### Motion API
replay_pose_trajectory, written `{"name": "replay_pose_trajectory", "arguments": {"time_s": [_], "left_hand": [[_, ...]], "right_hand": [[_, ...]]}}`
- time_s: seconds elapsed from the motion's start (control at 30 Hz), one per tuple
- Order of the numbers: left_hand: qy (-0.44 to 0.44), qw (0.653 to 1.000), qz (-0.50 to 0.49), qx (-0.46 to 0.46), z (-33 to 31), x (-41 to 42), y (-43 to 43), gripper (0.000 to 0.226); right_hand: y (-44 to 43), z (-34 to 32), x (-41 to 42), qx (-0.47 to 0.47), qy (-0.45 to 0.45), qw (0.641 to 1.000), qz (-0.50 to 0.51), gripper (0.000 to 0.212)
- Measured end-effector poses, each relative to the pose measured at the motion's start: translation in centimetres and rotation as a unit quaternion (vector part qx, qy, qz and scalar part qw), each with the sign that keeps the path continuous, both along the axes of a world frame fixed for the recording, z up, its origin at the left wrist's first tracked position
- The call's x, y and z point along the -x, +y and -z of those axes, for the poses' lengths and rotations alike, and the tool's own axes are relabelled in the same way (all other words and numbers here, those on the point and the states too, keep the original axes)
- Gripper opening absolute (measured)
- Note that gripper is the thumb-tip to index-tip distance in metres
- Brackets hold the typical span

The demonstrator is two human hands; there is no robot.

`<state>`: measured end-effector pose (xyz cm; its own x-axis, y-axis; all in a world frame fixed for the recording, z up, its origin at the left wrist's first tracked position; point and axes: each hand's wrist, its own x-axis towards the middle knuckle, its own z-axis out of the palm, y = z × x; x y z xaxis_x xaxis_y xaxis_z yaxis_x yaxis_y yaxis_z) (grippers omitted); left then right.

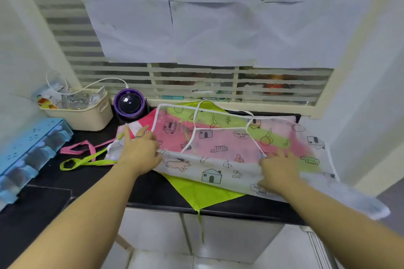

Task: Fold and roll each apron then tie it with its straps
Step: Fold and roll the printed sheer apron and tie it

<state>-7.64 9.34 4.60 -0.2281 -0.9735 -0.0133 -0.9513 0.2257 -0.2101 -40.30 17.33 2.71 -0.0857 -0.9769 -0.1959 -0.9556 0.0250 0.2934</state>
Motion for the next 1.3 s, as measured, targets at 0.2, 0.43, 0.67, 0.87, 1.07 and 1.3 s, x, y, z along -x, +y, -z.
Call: {"name": "replay_pose_trajectory", "arguments": {"time_s": [0.2, 0.43, 0.67, 0.87, 1.07, 1.3], "left_hand": [[-0.123, 0.986, 0.099, -0.059, -1.7, 1.3, -2.7, 0.029], [-0.203, 0.863, 0.069, -0.456, 1.3, 2.5, -5.0, 0.044], [-0.13, 0.781, 0.095, -0.604, 4.4, 4.2, -6.4, 0.09], [-0.144, 0.801, 0.15, -0.561, 6.6, 4.9, -6.5, 0.063], [-0.111, 0.811, 0.102, -0.565, 7.0, 5.0, -7.7, 0.059], [-0.011, 0.81, 0.042, -0.585, 5.6, 4.1, -8.8, 0.06]], "right_hand": [[-1.9, 0.9, -2.2, -0.173, -0.165, 0.971, -0.021, 0.029], [-3.9, 1.6, -0.8, -0.344, -0.441, 0.819, 0.129, 0.08], [-9.9, 5.7, 0.1, -0.122, -0.432, 0.866, 0.22, 0.059], [-11.9, 9.0, 1.7, -0.16, -0.278, 0.913, 0.252, 0.077], [-11.2, 7.3, -3.0, -0.101, -0.267, 0.952, 0.109, 0.088], [-7.9, 2.7, -6.9, -0.394, -0.235, 0.886, -0.073, 0.052]]}}
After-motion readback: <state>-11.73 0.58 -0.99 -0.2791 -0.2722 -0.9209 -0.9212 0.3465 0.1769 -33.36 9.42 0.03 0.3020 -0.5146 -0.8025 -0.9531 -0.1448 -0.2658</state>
